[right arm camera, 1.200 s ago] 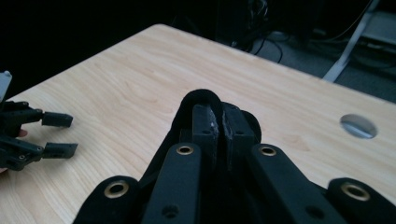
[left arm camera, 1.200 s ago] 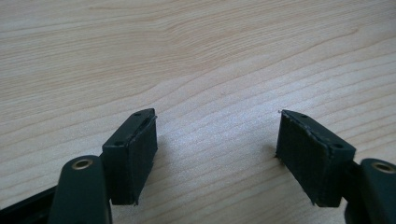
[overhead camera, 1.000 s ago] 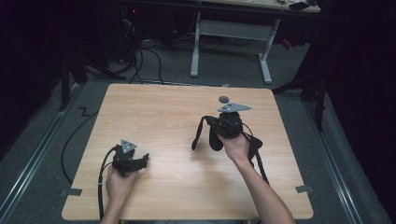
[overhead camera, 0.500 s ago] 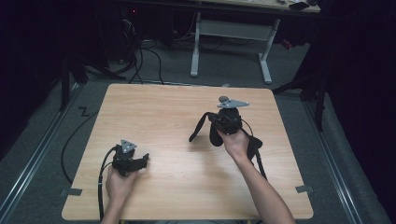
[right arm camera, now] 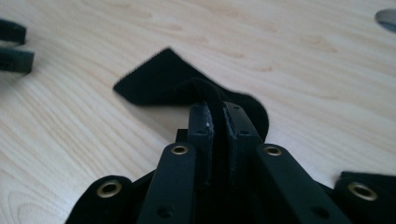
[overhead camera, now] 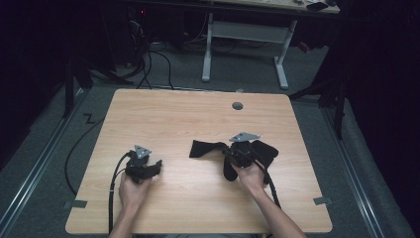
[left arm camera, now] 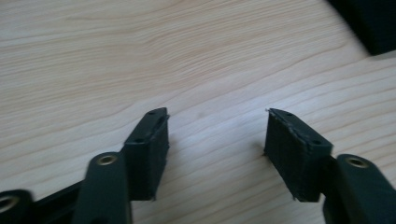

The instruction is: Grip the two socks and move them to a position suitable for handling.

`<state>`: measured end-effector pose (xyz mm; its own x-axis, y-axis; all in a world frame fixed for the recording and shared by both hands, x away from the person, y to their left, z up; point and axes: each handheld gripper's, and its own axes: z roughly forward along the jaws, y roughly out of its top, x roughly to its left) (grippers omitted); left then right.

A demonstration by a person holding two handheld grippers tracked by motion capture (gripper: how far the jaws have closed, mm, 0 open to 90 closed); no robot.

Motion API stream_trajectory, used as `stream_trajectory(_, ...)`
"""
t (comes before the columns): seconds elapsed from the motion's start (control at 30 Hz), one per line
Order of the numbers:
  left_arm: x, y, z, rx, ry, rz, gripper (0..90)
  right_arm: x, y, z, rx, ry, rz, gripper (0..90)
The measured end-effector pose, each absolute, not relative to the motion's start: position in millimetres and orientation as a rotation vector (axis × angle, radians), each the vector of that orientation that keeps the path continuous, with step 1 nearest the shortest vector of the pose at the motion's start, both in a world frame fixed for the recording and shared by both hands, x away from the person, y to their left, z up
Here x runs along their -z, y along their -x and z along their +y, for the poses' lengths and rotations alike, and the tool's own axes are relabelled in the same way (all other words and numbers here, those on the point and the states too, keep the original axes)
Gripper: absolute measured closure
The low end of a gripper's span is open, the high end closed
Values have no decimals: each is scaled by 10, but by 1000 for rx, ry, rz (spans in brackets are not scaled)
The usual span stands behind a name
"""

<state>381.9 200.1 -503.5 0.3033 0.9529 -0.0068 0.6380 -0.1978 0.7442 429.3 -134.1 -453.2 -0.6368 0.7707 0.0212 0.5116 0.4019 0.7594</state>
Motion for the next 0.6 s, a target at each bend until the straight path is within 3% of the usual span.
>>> stream_trajectory(0.33,4745,-3929,1278,-488,-1933,1234,544,4720,-4152,-1306,-1061,-1094,2368,780)
stream_trajectory(0.6,4814,-4125,892,-457,-2003,1204,603,4867,-4069,-1240,-1085,-1069,2449,654)
